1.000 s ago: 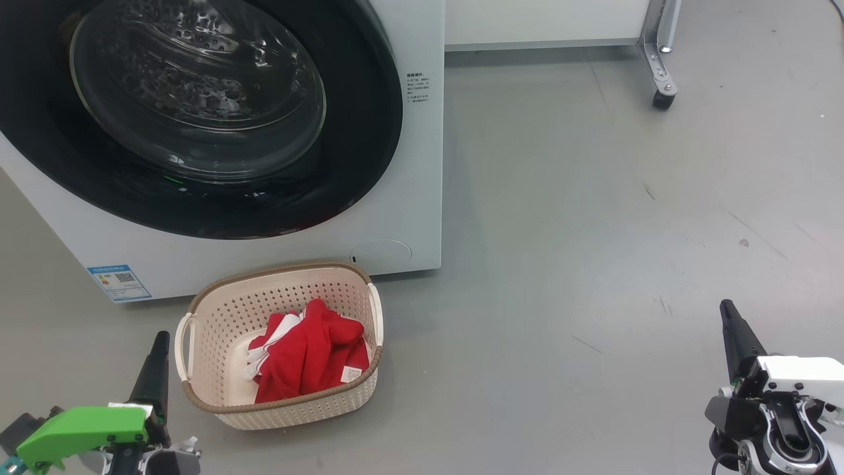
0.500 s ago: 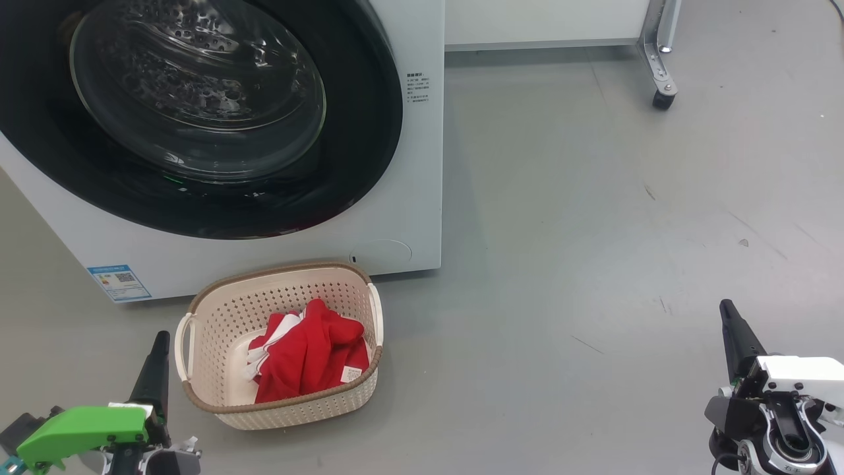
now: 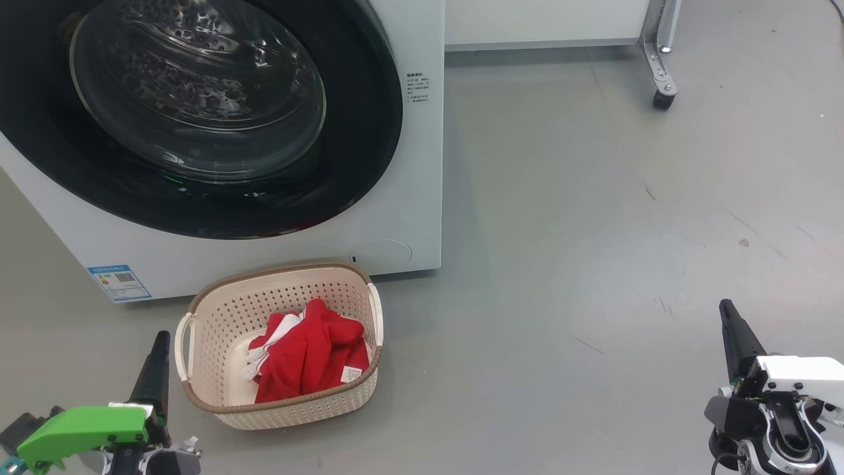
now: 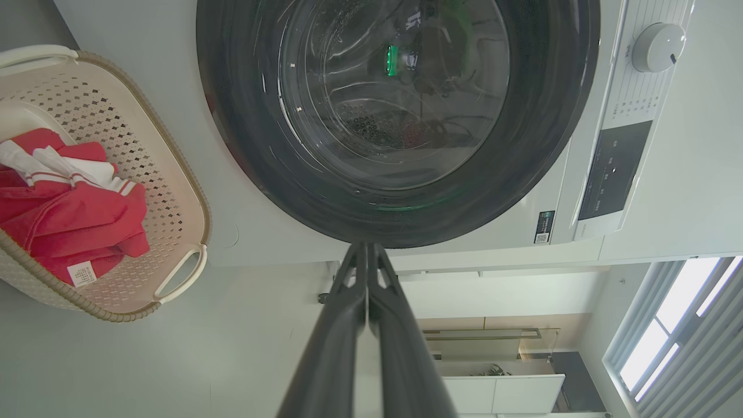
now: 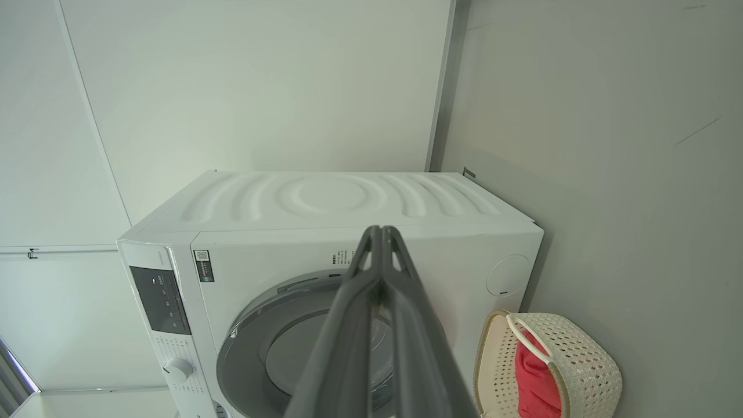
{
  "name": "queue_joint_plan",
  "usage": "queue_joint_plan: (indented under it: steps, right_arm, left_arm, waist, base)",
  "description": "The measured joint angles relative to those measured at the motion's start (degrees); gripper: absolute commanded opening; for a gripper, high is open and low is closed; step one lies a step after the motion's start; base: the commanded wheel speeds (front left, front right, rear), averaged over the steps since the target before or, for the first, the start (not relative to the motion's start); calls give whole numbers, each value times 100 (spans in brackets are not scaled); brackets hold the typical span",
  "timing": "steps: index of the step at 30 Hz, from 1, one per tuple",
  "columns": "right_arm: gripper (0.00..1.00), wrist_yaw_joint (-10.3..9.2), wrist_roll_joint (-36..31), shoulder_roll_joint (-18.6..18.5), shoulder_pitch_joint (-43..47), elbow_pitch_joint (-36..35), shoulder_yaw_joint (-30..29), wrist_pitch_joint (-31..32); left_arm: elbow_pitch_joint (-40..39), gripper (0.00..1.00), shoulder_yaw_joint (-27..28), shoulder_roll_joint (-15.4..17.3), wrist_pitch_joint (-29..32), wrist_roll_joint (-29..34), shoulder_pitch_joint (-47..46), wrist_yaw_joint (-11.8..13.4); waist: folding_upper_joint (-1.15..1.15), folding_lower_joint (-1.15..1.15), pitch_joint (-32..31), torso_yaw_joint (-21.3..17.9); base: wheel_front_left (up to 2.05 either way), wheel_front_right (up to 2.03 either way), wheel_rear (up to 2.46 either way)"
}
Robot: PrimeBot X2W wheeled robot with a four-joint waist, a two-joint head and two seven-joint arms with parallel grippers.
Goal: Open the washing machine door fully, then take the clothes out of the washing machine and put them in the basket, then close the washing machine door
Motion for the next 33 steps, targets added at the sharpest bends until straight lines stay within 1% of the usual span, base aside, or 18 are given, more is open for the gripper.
queue_joint_plan:
  steps: [33]
  right_arm:
    - [0,0,0,0,1,-3,3,-1]
  left_arm:
    - [-3,0,-5,0,0,0,0,0]
  waist:
    - [0,0,0,0]
  base:
    - [0,0,0]
